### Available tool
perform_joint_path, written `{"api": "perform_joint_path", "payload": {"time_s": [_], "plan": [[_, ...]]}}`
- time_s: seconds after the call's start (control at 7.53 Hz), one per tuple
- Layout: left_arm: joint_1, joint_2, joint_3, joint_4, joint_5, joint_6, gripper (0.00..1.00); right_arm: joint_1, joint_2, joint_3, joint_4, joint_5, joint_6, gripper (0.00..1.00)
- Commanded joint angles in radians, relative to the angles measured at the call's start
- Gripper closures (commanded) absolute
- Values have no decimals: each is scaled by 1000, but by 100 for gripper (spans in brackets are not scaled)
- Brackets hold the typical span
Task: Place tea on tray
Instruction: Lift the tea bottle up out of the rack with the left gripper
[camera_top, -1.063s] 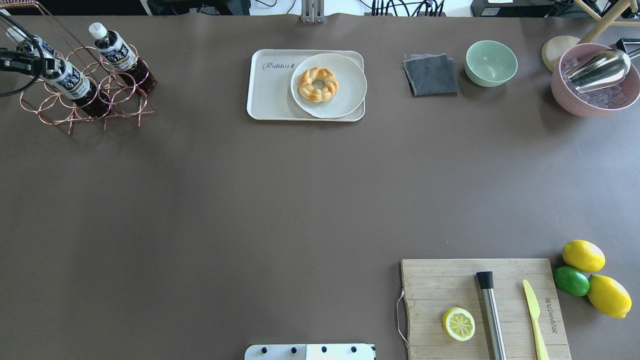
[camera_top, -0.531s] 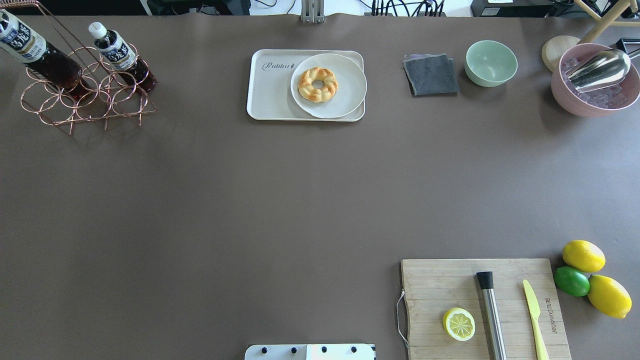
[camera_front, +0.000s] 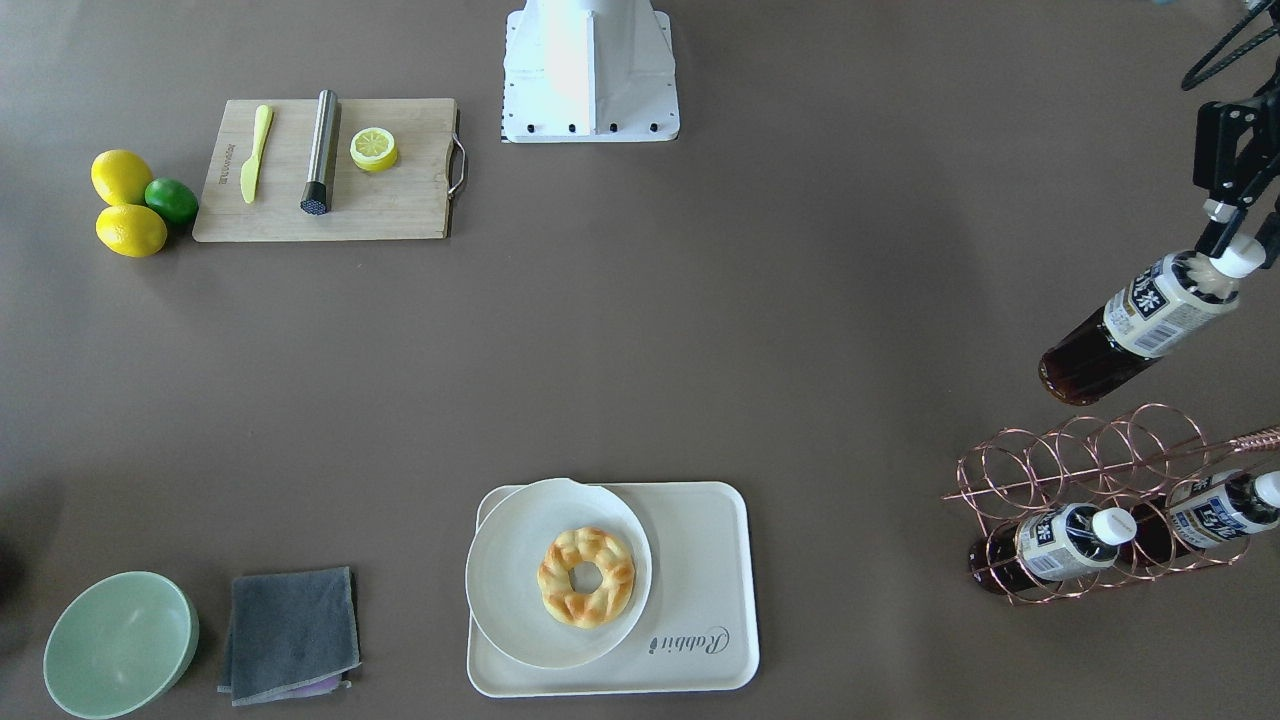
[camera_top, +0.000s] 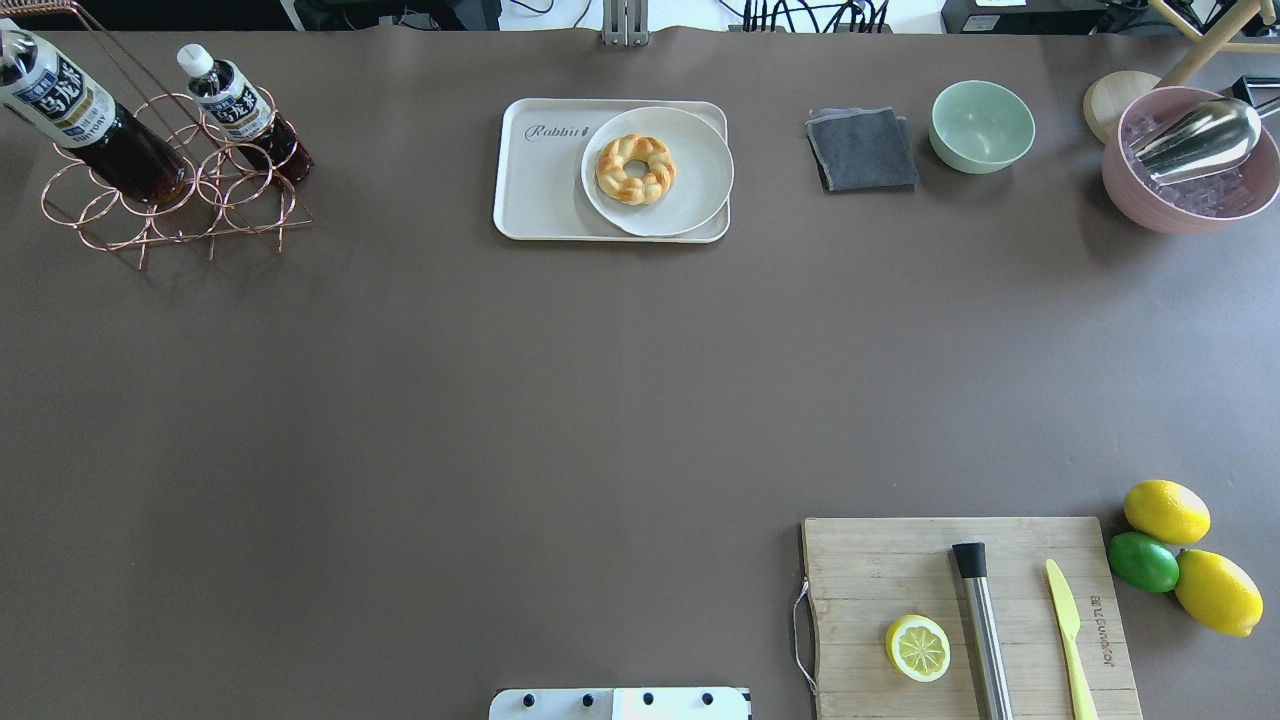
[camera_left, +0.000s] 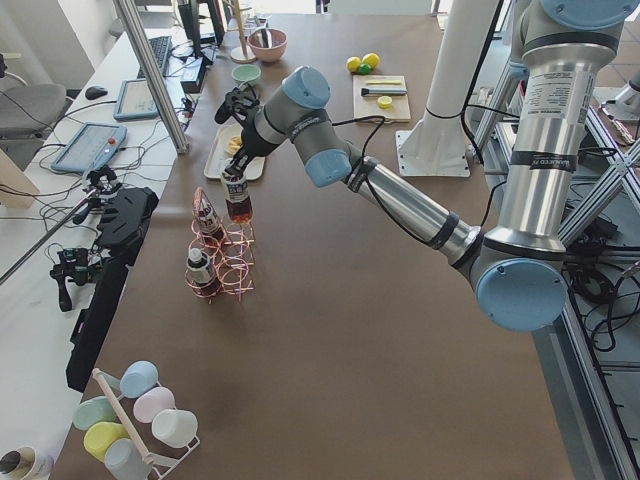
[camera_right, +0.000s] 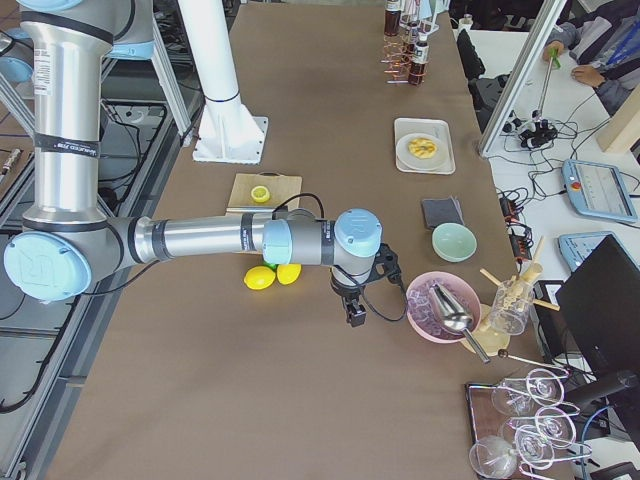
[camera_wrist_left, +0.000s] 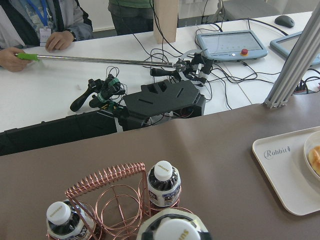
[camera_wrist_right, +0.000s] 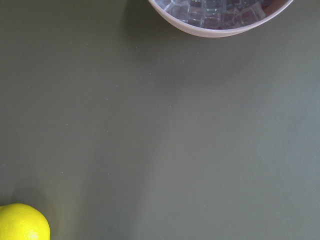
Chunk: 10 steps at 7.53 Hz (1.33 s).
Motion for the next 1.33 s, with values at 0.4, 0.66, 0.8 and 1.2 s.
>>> {"api": "perform_joint_path", "payload": {"time_s": [0.4, 0.66, 0.8, 1.2], "plan": [[768, -492, -87, 599, 660, -498, 100, -12, 1, -2, 0, 15, -1, 0], [875, -607, 51, 596, 745, -612, 100, -18, 1, -5, 0, 15, -2, 0], [881, -641, 112, 584, 745, -647, 100, -17, -2, -5, 1, 14, -2, 0], [924, -641, 180, 534, 800, -648, 100, -18, -2, -5, 2, 14, -2, 0]]}}
